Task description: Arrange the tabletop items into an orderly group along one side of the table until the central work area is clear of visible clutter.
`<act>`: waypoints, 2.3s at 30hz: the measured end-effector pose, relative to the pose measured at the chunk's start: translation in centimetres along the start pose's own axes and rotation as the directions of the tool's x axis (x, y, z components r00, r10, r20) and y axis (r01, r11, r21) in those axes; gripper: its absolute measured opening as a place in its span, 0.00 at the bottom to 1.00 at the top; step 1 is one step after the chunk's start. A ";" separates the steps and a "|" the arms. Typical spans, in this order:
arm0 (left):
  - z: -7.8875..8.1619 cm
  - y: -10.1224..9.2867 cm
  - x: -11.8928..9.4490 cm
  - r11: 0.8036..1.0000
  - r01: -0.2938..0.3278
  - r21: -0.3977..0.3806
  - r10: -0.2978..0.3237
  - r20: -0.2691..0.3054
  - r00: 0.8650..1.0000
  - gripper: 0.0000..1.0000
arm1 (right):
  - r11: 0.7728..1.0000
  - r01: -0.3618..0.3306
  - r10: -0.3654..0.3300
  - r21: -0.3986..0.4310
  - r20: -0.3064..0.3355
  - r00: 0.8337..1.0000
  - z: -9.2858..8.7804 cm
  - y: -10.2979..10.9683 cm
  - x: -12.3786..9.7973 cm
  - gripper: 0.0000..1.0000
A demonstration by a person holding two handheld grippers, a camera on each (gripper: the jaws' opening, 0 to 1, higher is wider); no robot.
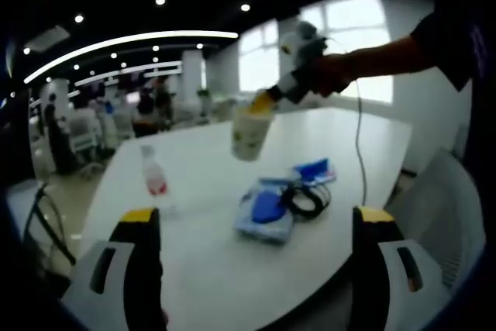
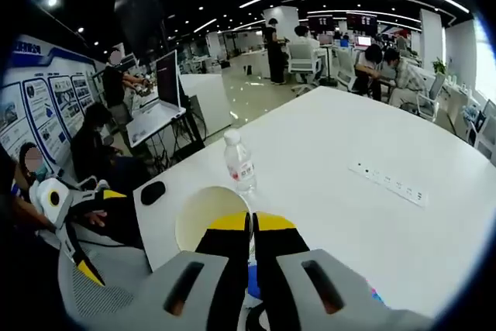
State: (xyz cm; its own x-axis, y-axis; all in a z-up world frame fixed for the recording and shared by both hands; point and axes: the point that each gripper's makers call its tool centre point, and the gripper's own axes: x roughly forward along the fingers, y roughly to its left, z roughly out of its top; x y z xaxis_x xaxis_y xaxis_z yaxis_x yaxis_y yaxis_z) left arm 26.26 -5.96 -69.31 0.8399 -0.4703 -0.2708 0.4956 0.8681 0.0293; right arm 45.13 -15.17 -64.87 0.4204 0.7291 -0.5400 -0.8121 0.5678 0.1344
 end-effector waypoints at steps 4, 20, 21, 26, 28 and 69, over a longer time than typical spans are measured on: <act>-0.1 0.1 0.0 1.000 -0.006 0.009 0.006 -0.008 1.000 0.99 | 0.999 0.006 -0.006 0.046 0.000 1.000 0.3 -0.7 0.9 0.01; -0.3 0.3 0.1 0.999 -0.014 0.036 0.014 -0.008 1.000 1.00 | 0.995 0.045 -0.046 0.091 0.003 0.999 2.1 -2.7 4.3 0.01; -0.3 0.4 0.1 0.999 -0.016 0.038 0.017 -0.009 1.000 1.00 | 0.995 0.044 -0.045 0.094 0.001 0.999 2.1 -2.7 4.5 0.01; -0.4 0.8 0.0 0.999 -0.035 0.039 0.035 -0.010 0.999 1.00 | 0.993 0.055 -0.054 0.107 -0.013 0.998 1.7 -3.1 5.9 0.01; -0.4 0.8 0.1 0.999 -0.036 0.040 0.036 -0.012 0.999 1.00 | 0.992 0.059 -0.057 0.111 -0.020 0.998 1.6 -3.3 6.4 0.01; -2.1 2.6 0.4 0.992 -0.114 0.050 0.119 -0.098 0.988 0.96 | 0.975 0.100 -0.083 0.201 -0.094 0.992 -2.9 -3.4 12.8 0.01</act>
State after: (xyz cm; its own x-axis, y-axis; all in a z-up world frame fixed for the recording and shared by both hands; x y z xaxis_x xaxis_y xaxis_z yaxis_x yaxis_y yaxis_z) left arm 27.38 -3.56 -71.33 0.8670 -0.3462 -0.3584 0.4070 0.9070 0.1081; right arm 52.12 -8.93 -74.62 0.4464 0.6406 -0.6248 -0.6681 0.7031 0.2434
